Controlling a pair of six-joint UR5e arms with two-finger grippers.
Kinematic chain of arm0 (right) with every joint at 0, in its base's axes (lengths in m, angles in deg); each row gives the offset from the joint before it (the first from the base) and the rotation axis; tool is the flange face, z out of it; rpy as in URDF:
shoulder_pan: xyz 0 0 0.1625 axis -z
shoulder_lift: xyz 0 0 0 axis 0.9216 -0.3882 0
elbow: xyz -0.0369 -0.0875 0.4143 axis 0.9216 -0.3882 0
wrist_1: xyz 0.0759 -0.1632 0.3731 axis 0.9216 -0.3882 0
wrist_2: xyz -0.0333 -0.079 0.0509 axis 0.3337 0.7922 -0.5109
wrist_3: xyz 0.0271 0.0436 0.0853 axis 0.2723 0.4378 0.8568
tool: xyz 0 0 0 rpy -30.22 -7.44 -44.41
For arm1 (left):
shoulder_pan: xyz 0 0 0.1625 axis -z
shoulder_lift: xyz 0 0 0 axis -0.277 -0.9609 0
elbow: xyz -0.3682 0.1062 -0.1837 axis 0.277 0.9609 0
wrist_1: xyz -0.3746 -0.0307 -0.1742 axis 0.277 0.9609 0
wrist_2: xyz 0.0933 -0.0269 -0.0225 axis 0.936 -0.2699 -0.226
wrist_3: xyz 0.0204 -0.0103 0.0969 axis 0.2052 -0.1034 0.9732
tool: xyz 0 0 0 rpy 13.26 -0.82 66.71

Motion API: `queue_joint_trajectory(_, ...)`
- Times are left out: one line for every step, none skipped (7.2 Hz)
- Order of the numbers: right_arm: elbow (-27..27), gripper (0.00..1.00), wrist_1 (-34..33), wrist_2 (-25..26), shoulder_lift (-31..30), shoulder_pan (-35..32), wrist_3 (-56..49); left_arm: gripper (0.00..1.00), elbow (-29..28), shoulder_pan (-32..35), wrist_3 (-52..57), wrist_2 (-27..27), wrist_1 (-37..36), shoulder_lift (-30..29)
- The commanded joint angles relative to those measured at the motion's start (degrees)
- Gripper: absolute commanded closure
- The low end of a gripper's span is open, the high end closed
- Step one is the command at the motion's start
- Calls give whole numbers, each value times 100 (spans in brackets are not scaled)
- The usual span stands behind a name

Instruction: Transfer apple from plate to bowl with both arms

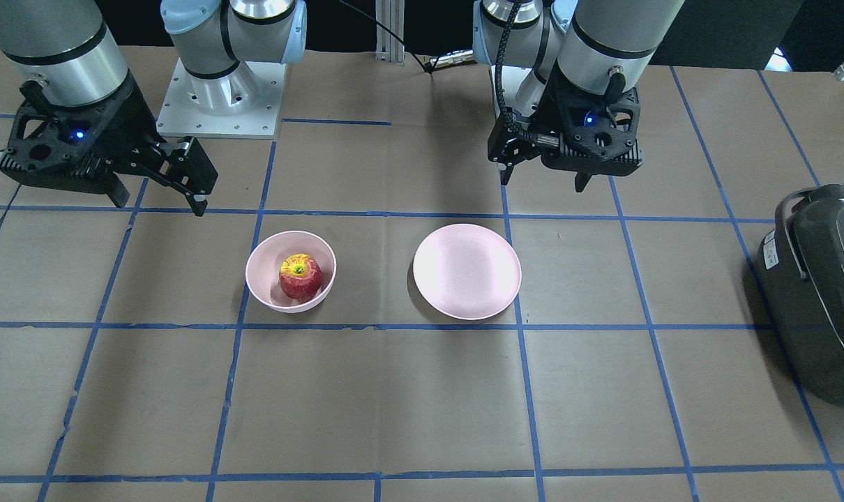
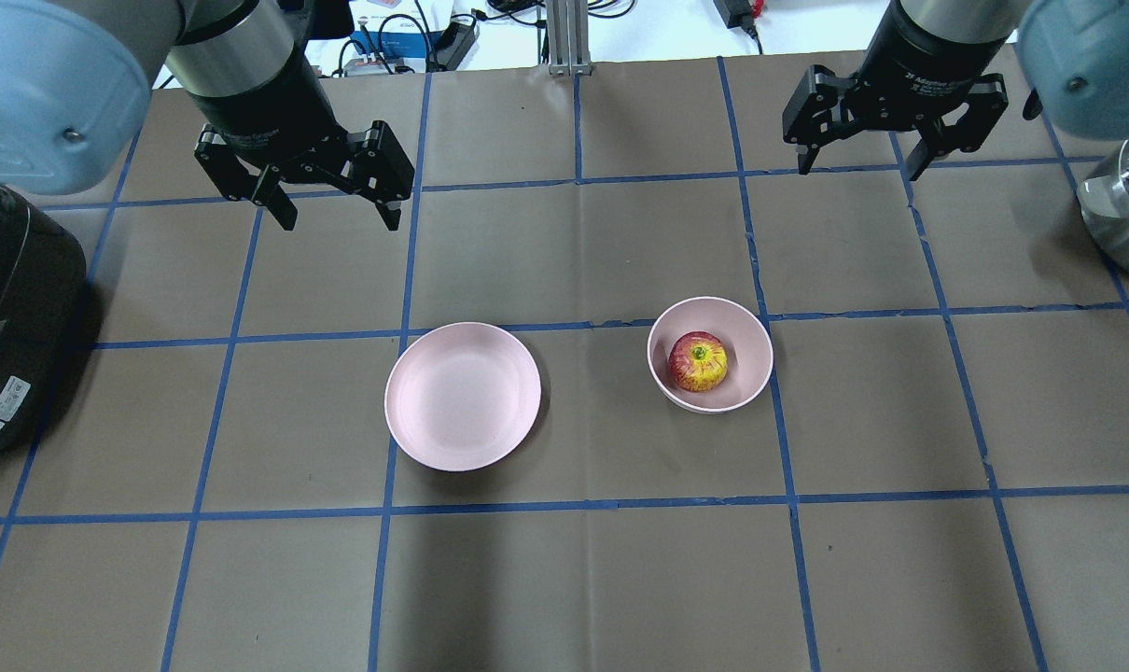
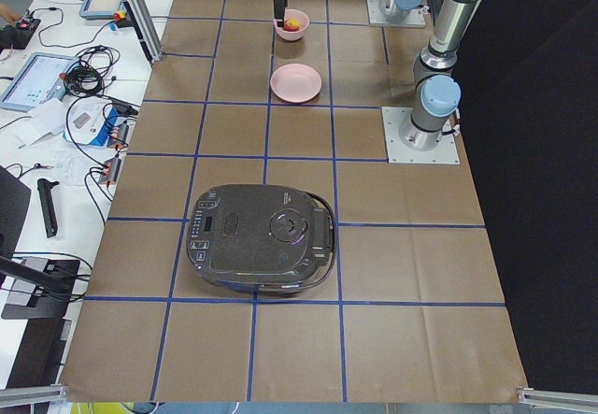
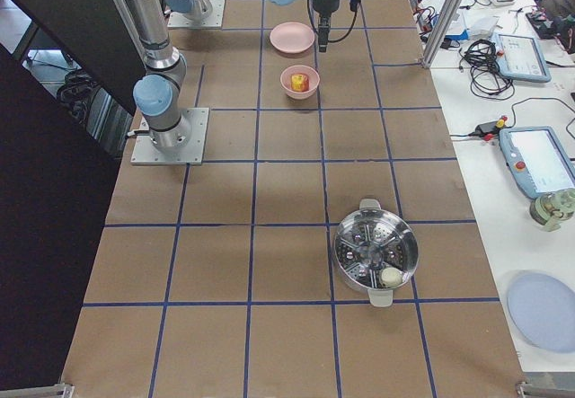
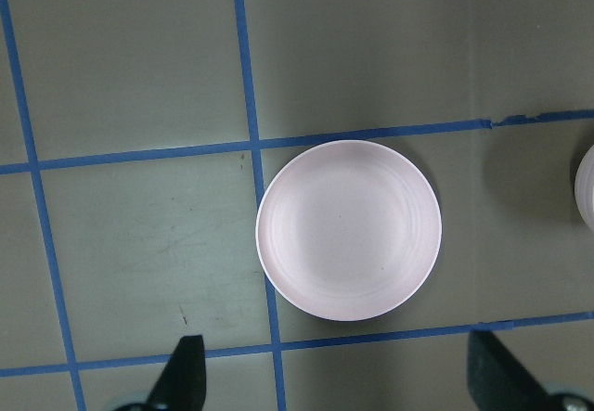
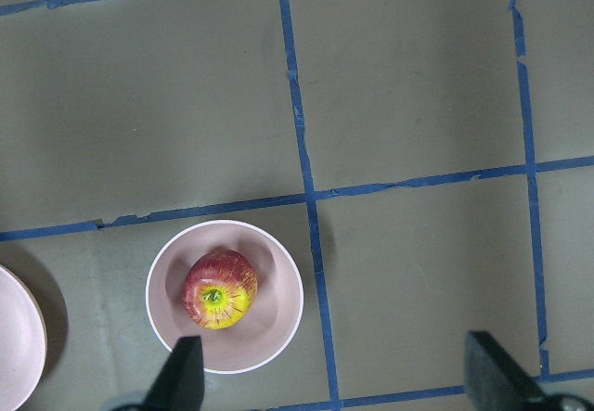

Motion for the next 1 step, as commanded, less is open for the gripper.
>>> queue_joint_trajectory(4,0,-12,0,7,-19,20,0,4,0,0,0,-1,0)
